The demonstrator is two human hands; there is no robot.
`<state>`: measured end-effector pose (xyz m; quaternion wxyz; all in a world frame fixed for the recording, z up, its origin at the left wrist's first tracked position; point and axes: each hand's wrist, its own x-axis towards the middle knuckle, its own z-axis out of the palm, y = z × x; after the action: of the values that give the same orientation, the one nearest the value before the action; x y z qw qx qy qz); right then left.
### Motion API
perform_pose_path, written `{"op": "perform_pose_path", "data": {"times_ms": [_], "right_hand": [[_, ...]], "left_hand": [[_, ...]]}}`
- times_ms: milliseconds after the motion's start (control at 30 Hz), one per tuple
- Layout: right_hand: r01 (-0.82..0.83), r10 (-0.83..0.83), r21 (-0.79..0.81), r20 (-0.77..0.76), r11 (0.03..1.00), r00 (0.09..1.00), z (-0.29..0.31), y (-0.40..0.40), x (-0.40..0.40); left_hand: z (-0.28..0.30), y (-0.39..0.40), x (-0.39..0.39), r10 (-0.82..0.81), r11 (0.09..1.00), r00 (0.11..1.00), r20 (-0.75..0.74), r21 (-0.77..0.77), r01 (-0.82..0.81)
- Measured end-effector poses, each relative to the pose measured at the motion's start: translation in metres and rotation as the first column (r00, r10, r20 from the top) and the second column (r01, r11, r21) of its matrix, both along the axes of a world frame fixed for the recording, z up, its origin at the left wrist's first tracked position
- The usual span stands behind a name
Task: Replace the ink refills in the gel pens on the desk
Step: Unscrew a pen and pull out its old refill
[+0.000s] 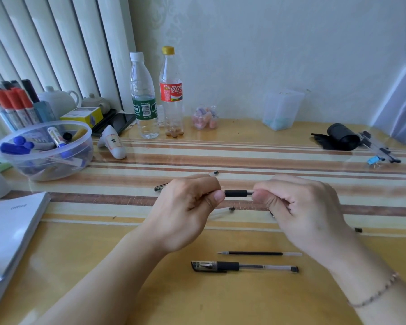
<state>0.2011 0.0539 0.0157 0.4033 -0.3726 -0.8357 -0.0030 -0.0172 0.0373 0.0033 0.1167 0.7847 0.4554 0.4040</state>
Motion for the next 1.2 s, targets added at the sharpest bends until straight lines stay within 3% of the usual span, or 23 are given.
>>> {"op": "perform_pose_path", "data": {"times_ms": [133,267,467,567,767,967,1133,1200], "right_hand": [[0.0,0.005,0.08,-0.068,0.997,0.998,-0.001,-0.001,-0.003],[-0.009,0.007,-0.085,-0.026,0.996,1.0,-0.001,0.002,-0.001],[0.121,-0.112,-0.095,0.092,0.988,0.989,-0.002,-0.001,-0.001],[0.021,0.005,-0.186,0.137,0.982,0.991,-0.002,-0.002,-0.002],[0.018,-0.015,-0.034,0.087,0.999,0.996,-0.002,0.0,-0.003],[0.055,-0.053,-0.03,0.063,0.998,0.997,-0.003,-0.001,-0.002],[0.283,-0.238,-0.101,0.323,0.954,0.916,0.004,0.012,0.022],[0.355,-0.286,-0.21,0.297,0.911,0.911,0.005,0.02,0.037]], "left_hand": [[0.001,0.001,0.0,-0.001,1.0,0.998,0.059,-0.018,0.002],[0.001,0.001,0.0,0.014,1.0,0.997,0.073,0.009,-0.014],[0.0,0.001,-0.002,0.024,0.999,0.995,0.101,-0.037,-0.021],[0.0,0.002,-0.003,0.02,1.0,0.996,0.088,-0.023,-0.018],[0.001,0.0,-0.002,0.001,0.998,0.988,0.154,-0.066,0.009],[0.003,0.0,-0.002,0.051,0.996,0.98,0.195,-0.088,-0.034],[0.006,0.005,-0.011,0.183,0.982,0.949,0.258,-0.102,-0.161],[0.007,0.008,-0.013,0.228,0.974,0.937,0.264,-0.074,-0.216]]}}
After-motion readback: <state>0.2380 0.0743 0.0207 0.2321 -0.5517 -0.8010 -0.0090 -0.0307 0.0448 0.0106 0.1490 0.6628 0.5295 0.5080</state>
